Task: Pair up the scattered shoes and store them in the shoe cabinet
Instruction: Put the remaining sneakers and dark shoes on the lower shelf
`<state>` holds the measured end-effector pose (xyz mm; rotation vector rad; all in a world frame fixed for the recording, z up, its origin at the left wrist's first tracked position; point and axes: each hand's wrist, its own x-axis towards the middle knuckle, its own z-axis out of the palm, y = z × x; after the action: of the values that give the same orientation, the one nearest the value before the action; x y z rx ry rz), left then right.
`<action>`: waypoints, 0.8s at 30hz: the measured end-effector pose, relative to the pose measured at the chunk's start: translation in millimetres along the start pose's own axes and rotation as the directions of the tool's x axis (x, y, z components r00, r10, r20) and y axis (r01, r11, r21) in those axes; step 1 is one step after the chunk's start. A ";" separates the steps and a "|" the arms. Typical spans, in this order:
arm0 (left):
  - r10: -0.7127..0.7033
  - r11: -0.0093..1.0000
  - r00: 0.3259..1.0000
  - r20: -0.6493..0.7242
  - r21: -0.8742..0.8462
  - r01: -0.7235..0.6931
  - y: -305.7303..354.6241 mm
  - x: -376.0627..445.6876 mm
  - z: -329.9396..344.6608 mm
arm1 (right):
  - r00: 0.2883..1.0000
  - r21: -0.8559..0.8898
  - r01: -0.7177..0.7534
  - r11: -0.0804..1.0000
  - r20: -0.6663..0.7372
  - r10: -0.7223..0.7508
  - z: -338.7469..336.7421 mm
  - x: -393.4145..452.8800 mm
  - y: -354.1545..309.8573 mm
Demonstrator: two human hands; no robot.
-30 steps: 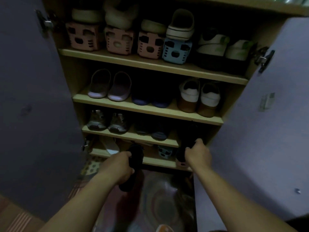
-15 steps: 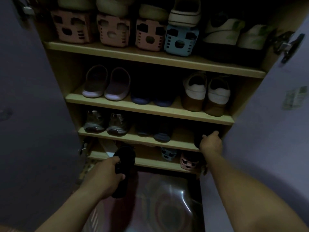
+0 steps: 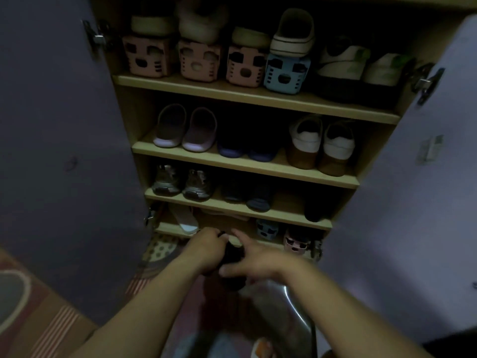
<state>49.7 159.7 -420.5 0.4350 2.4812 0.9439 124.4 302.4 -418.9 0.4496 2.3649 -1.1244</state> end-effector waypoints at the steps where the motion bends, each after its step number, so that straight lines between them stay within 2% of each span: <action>1: 0.005 1.000 1.000 0.012 -0.004 -0.005 3.7 -2.0 3.1 | 1.000 -0.069 0.021 0.997 -0.011 -0.021 14.5 -5.4 -0.9; 3: 0.028 1.000 1.000 0.007 -0.012 -0.028 9.5 -7.6 7.9 | 0.998 -0.116 -0.001 0.993 -0.068 -0.007 26.9 -11.5 0.0; 6: 0.031 0.992 0.996 -0.080 -0.117 -0.040 16.8 -14.2 12.5 | 0.970 -0.154 -0.127 0.980 -0.227 0.090 24.0 -11.8 -4.5; 10: 0.104 0.969 0.979 -0.172 -0.202 -0.139 22.4 -17.8 10.9 | 0.915 -0.225 -0.138 0.964 -0.401 0.037 18.0 -15.1 -15.6; 14: 0.150 0.949 0.955 -0.257 -0.235 -0.212 19.8 -14.0 7.2 | 0.891 -0.098 -0.175 0.980 -0.440 0.115 -0.3 -22.2 -17.6; 17: 0.126 0.980 0.966 -0.225 -0.125 -0.157 5.2 -6.2 8.1 | 0.857 0.084 -0.199 0.976 -0.468 0.215 -26.2 -28.5 0.8; 20: 0.117 0.992 0.973 -0.199 -0.015 -0.123 -7.6 0.3 4.5 | 0.736 0.303 -0.175 0.937 -0.592 0.329 -49.1 -34.8 34.6; 22: 0.121 0.993 0.972 -0.202 0.038 -0.116 -13.2 4.6 -0.7 | 0.619 0.398 -0.134 0.907 -0.682 0.391 -57.9 -34.6 56.1; 24: 0.106 0.994 0.974 -0.202 0.053 -0.098 -19.5 8.2 -5.1 | 0.495 0.417 -0.137 0.898 -0.757 0.427 -63.3 -27.7 69.0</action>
<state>37.7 146.6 -432.8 0.5066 2.6905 1.0243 162.9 391.8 -412.5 1.8087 2.6686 -1.2797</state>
